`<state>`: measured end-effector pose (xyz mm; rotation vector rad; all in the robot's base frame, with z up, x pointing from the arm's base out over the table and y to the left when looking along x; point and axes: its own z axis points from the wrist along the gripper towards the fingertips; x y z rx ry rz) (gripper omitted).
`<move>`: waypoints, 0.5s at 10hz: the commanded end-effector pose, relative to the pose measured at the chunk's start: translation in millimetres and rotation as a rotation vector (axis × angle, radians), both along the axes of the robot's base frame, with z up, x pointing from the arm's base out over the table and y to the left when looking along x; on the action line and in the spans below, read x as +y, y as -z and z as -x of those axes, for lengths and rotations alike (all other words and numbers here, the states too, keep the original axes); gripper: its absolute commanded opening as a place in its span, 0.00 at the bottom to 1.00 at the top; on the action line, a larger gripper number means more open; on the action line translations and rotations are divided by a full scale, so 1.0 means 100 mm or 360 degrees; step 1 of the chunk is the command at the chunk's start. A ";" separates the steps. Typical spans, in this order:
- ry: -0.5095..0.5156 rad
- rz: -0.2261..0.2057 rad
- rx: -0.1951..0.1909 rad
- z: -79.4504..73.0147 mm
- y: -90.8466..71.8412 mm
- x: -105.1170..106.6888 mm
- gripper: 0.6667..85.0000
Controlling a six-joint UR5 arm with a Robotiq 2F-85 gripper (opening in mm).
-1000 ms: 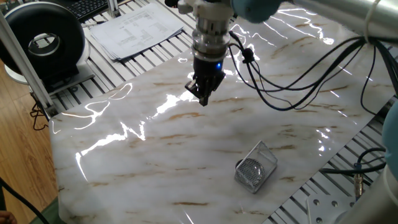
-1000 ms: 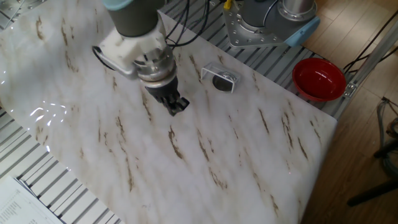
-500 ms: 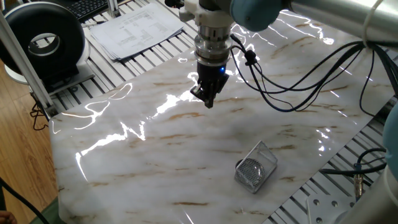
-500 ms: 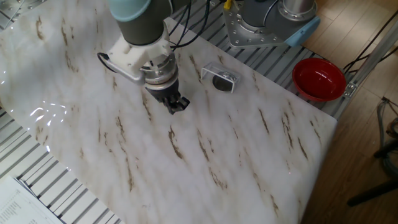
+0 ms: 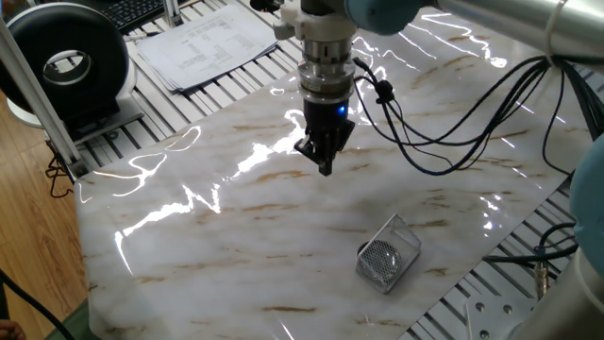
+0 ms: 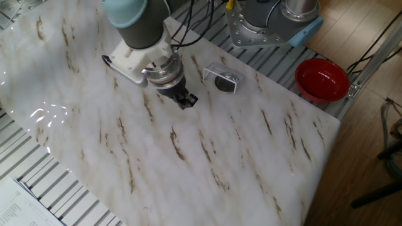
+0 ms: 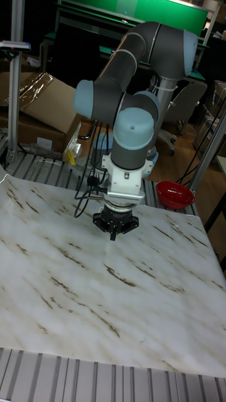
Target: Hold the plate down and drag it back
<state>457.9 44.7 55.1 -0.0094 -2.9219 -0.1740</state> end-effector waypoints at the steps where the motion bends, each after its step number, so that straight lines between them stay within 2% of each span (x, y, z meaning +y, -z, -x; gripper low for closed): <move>1: 0.0052 -0.0005 0.0006 0.25 0.11 0.12 0.01; 3: 0.0058 -0.0005 -0.0082 0.34 0.34 0.08 0.01; 5: 0.0057 -0.0007 -0.0134 0.45 0.42 0.00 0.01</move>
